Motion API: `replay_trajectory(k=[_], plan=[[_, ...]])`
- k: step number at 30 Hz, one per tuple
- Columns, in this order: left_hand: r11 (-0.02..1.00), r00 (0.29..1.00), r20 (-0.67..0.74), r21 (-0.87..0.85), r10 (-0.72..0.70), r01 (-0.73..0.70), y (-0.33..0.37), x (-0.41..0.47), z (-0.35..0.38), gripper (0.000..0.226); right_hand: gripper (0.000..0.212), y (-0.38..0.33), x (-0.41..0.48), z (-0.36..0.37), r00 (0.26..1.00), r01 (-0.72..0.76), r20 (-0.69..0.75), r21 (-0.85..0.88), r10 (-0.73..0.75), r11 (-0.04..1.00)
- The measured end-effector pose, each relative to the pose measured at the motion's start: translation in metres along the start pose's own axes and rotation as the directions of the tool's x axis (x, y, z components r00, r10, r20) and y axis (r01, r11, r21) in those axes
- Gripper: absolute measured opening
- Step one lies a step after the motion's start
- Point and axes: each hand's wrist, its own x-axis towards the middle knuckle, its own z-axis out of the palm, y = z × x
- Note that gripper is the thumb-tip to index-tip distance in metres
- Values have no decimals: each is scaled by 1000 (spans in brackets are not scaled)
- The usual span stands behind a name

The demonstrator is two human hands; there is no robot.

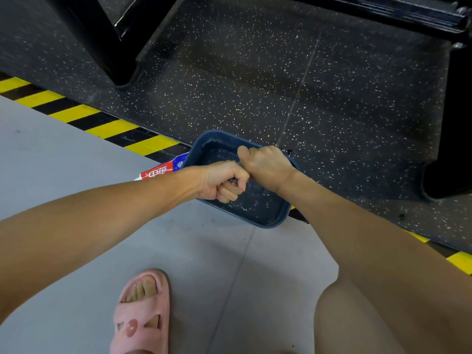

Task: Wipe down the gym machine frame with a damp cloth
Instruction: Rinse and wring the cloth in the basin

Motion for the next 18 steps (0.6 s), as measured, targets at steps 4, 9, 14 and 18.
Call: replay_trajectory(k=[4, 9, 14, 18], plan=[[995, 996, 90, -92, -29, 38, -6, -1, -3, 30, 10, 0, 0, -3, 992, 47, -113, 3, -46, 999], [967, 982, 189, -248, -9, 57, -8, -6, 1, 29, 14, 1, 0, 3, 978, 62, -202, 4, -60, 998], [985, 985, 154, -144, -71, 94, -5, -6, -7, 33, 12, -2, 3, 10, 979, 23, -204, 26, -17, 999], [937, 992, -39, 325, -121, 127, 6, 4, -25, 21, 28, 1, 3, 0, 926, 26, 377, -113, 19, 993]])
